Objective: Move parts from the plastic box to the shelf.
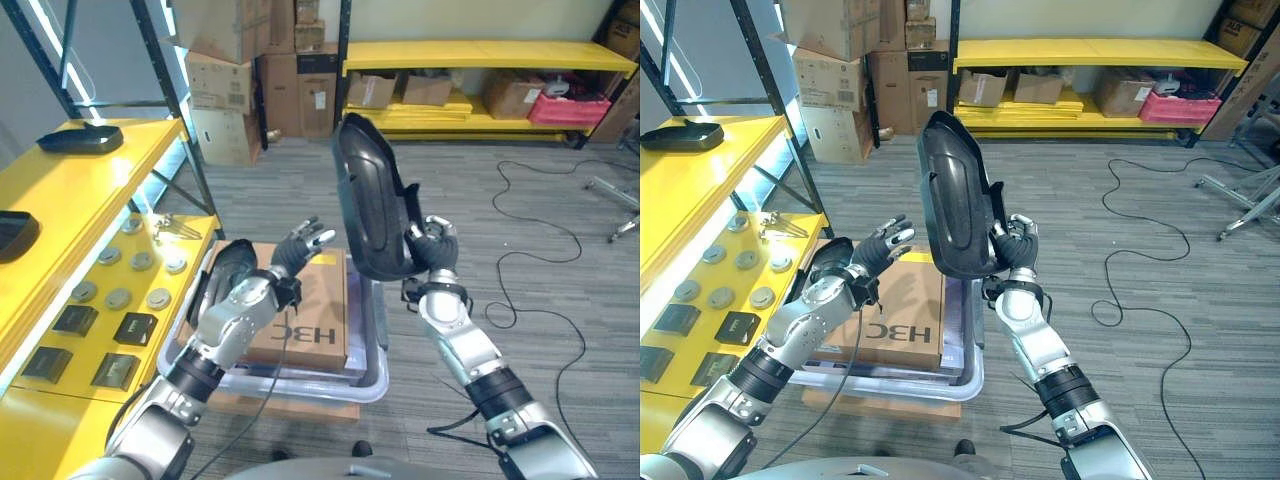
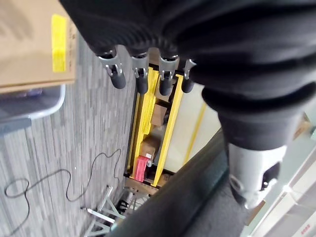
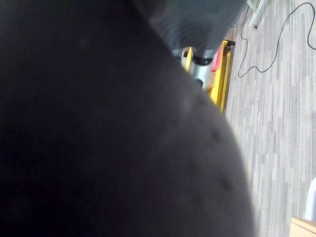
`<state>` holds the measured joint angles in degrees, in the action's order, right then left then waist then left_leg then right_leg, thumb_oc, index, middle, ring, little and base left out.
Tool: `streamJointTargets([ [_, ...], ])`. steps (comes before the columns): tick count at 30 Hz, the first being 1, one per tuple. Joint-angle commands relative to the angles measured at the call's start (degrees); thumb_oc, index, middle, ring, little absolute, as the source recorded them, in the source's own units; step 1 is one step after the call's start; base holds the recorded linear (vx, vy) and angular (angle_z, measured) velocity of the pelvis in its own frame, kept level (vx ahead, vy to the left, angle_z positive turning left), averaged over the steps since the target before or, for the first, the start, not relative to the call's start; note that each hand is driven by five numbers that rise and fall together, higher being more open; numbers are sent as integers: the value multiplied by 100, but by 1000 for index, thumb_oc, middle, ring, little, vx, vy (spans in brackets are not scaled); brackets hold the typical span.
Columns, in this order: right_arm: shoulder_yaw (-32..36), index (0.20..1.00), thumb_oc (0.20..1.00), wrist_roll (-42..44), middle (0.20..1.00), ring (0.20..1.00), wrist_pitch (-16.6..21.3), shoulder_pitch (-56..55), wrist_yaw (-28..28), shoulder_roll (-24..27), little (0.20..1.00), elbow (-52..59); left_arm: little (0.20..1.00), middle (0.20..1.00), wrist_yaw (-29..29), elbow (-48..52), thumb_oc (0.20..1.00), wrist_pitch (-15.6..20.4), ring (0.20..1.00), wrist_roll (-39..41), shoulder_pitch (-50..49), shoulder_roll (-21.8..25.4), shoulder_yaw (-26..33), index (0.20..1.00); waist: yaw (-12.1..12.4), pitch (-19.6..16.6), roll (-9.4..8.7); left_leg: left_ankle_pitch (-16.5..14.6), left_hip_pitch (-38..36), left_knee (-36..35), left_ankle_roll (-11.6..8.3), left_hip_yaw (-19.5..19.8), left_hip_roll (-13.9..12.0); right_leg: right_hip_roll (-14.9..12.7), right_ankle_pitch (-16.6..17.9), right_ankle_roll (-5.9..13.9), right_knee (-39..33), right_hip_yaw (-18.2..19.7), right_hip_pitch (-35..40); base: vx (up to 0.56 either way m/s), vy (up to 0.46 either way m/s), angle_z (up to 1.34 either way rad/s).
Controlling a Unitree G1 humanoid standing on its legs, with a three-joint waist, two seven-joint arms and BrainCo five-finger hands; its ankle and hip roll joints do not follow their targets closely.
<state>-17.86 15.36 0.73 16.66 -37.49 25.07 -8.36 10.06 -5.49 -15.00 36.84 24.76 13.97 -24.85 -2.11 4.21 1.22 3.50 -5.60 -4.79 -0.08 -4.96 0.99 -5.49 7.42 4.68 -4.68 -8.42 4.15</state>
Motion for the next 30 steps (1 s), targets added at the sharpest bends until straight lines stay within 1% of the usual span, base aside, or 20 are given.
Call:
streamJointTargets([
  [1,95,200,200,-137,200,200,245,599,154,-76,200,-90,1000,1000,294,-281,1000,760,1000,-802,820,24,0,1000,145,-259,-96,-316,-25,251,-78,-346,-273,-62,-159,323,-32,75,-40,0,0,0],
  [5,24,200,200,-260,200,200,116,670,469,-97,200,-177,1000,1000,375,-239,1000,855,1000,-984,980,238,167,1000,190,-274,-107,-330,-30,260,-88,-294,-261,-66,-171,322,-32,58,-20,0,0,0],
  [10,-286,200,200,-350,200,200,98,887,553,-294,200,-346,1000,1000,317,-201,1000,545,1000,-723,1086,245,148,1000,272,-251,-111,-333,-31,274,-88,-230,-249,-81,-177,312,-32,-3,21,0,0,0],
  [13,-398,200,200,-349,200,200,102,971,542,-356,200,-401,1000,1000,269,-279,1000,494,1000,-647,1090,189,88,1000,293,-247,-110,-336,-44,273,-84,-213,-238,-85,-181,308,-32,-22,40,0,0,0],
  [16,-506,200,200,-378,200,200,63,1070,521,-447,200,-415,1000,1000,336,-350,1000,351,1000,-805,1081,109,8,1000,318,-239,-106,-342,-55,275,-81,-192,-231,-94,-183,311,-32,-34,59,15,12,2],
  [18,-569,200,200,-384,200,200,58,1133,482,-487,200,-423,1000,1000,471,-401,1000,175,1000,-804,1052,63,-46,1000,338,-231,-106,-340,-59,276,-79,-176,-231,-98,-182,313,-32,-45,68,0,0,0],
  [19,-580,200,200,-366,200,200,57,1147,469,-480,200,-414,1000,1000,549,-463,1000,153,1000,-786,1025,43,-73,1000,343,-229,-107,-340,-65,279,-77,-170,-228,-98,-180,314,-32,-47,76,0,0,0],
  [20,-584,200,200,-351,200,200,43,1158,460,-478,200,-398,1000,1000,625,-549,1000,173,1000,-785,994,17,-93,1000,346,-230,-111,-343,-75,275,-75,-161,-224,-99,-182,318,-32,-44,82,0,0,0],
  [22,-591,200,200,-304,200,200,28,1182,420,-453,200,-383,1000,1000,825,-688,1000,323,1000,-798,938,-12,-103,1000,356,-229,-117,-348,-82,271,-74,-146,-216,-102,-181,324,-32,-50,85,0,0,0],
  [24,-574,200,200,-283,200,200,-25,1178,410,-422,200,-331,1000,1000,1018,-767,1000,477,1000,-790,882,6,-39,1000,356,-226,-121,-353,-92,273,-76,-143,-215,-102,-183,326,-32,-45,91,0,0,0],
  [26,-567,200,200,-296,200,200,-55,1149,382,-405,200,-297,1000,1000,1134,-806,1000,558,1000,-834,851,53,84,1000,362,-221,-122,-356,-89,288,-73,-143,-216,-107,-180,323,-32,-49,94,0,0,0],
  [27,-538,200,200,-304,200,200,-81,1113,333,-383,200,-260,1000,1000,1156,-815,1000,525,1000,-910,835,156,236,1000,377,-206,-117,-360,-79,316,-69,-134,-213,-110,-177,313,-32,-55,102,0,0,0],
  [30,-503,200,200,-293,200,200,-60,1063,255,-334,200,-249,1000,1000,1115,-835,1000,456,1000,-899,807,291,353,1000,397,-199,-108,-362,-70,329,-72,-122,-211,-111,-178,310,-32,-75,108,0,0,0],
])
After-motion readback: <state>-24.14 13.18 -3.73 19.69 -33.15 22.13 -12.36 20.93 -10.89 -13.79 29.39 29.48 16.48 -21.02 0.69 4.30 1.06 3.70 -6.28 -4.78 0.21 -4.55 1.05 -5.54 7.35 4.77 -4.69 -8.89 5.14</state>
